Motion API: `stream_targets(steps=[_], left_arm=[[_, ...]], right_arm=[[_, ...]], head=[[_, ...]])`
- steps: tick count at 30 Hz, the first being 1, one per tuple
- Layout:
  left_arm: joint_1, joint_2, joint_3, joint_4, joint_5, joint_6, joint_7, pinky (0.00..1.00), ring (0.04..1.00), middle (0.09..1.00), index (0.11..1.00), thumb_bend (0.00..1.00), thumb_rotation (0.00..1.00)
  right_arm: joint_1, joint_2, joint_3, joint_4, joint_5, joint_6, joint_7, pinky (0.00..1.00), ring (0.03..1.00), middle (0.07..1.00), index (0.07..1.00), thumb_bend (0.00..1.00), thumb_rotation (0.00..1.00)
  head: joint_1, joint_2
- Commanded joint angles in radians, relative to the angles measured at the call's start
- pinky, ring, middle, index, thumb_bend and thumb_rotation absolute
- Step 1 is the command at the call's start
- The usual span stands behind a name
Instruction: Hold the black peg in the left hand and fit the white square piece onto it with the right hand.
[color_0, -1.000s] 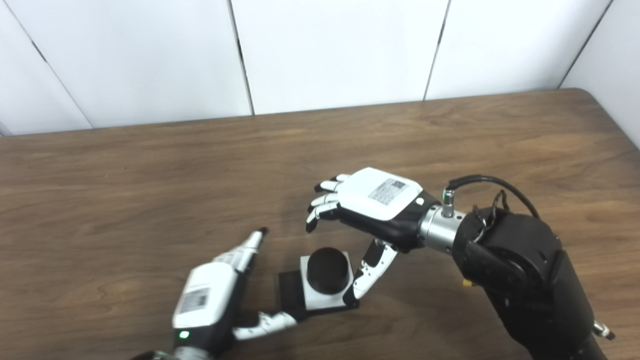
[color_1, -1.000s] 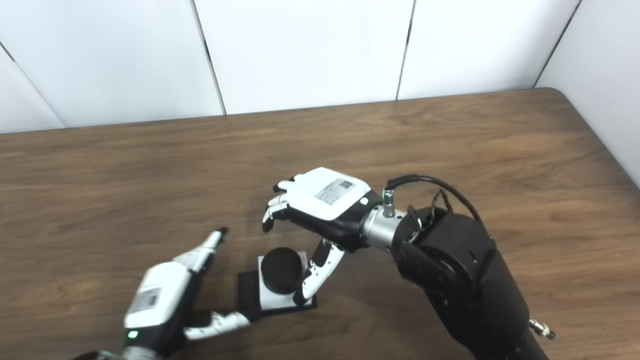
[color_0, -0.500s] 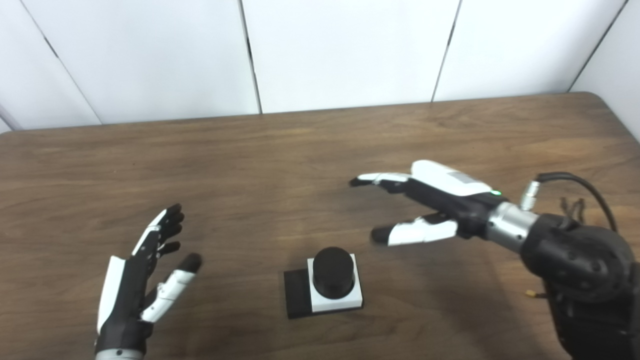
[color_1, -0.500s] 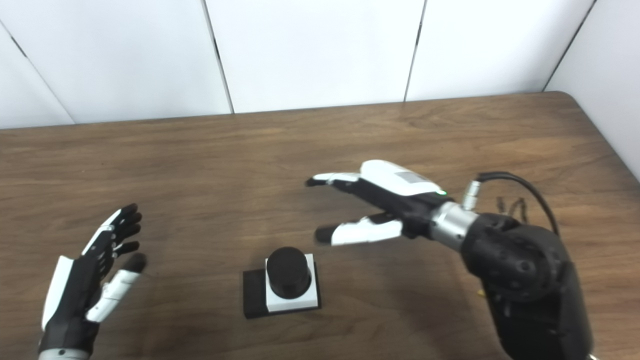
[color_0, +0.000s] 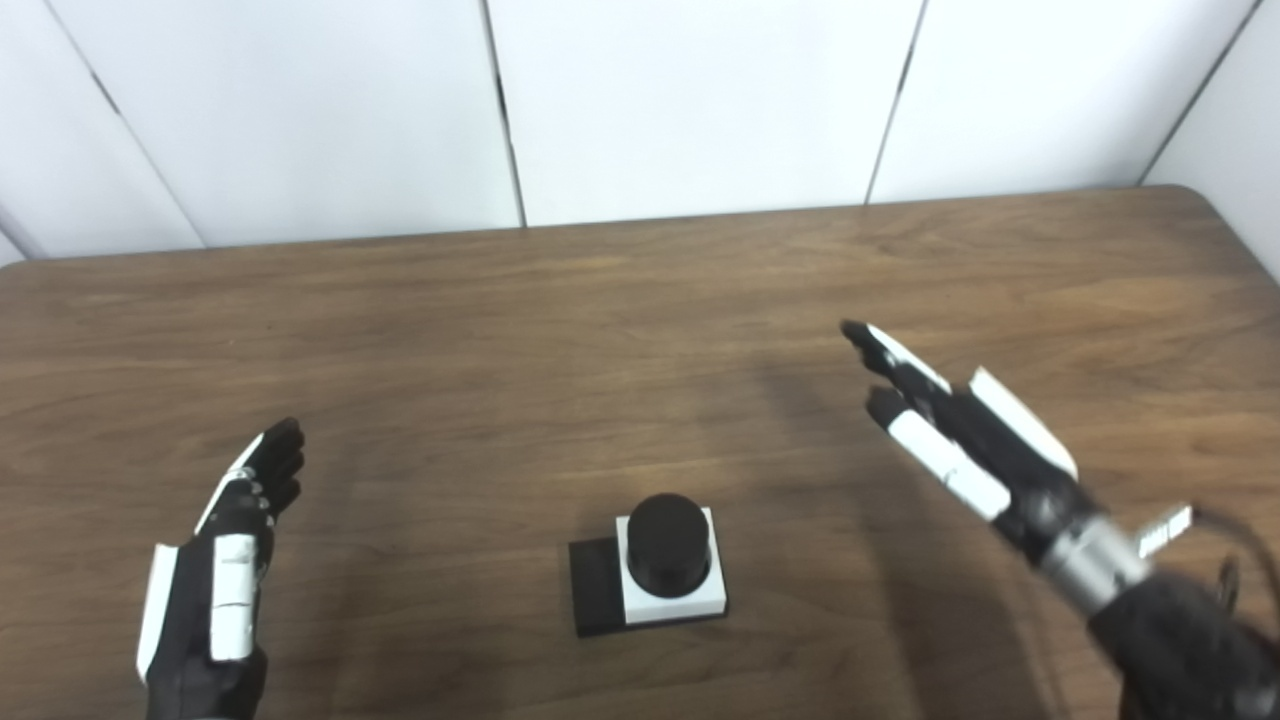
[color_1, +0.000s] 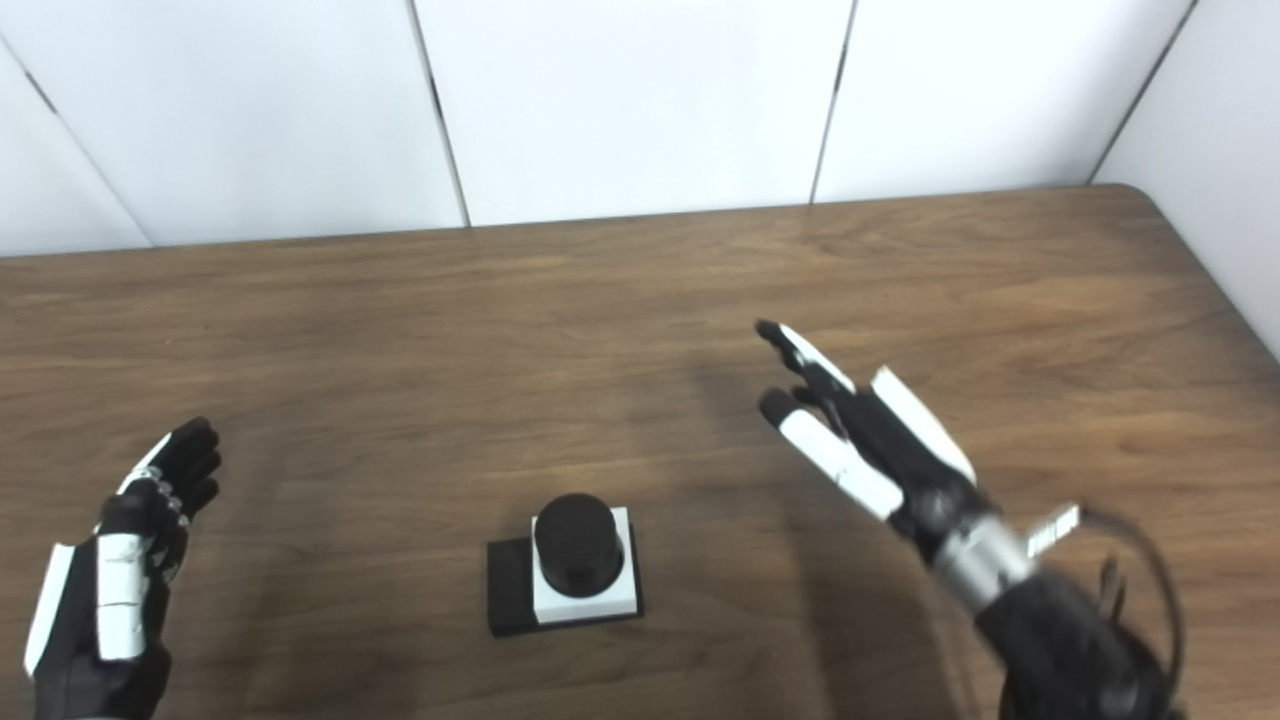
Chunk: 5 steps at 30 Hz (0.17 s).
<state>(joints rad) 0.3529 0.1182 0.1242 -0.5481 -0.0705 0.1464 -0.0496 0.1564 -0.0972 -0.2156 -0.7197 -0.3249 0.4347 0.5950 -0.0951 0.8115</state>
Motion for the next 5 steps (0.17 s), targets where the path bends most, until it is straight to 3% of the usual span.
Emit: stream_targets(steps=[1, 5], left_arm=[[0.03, -0.063, -0.005, 0.0, -0.013, -0.045, 0.027, 0.89, 0.906, 0.897, 0.868, 0.61, 0.99], [0.059, -0.074, -0.034, 0.012, -0.004, -0.059, 0.048, 0.9, 0.909, 0.903, 0.884, 0.6, 1.0]], right_arm=[[0.09, 0.053, 0.012, -0.016, 0.09, -0.074, -0.075, 1.0, 0.999, 1.0, 0.983, 0.55, 1.0], [0.175, 0.085, 0.053, 0.021, 0.151, -0.156, -0.185, 1.0, 1.0, 0.999, 0.977, 0.55, 1.0]], head=[[-0.003, -0.002], [-0.01, -0.005]])
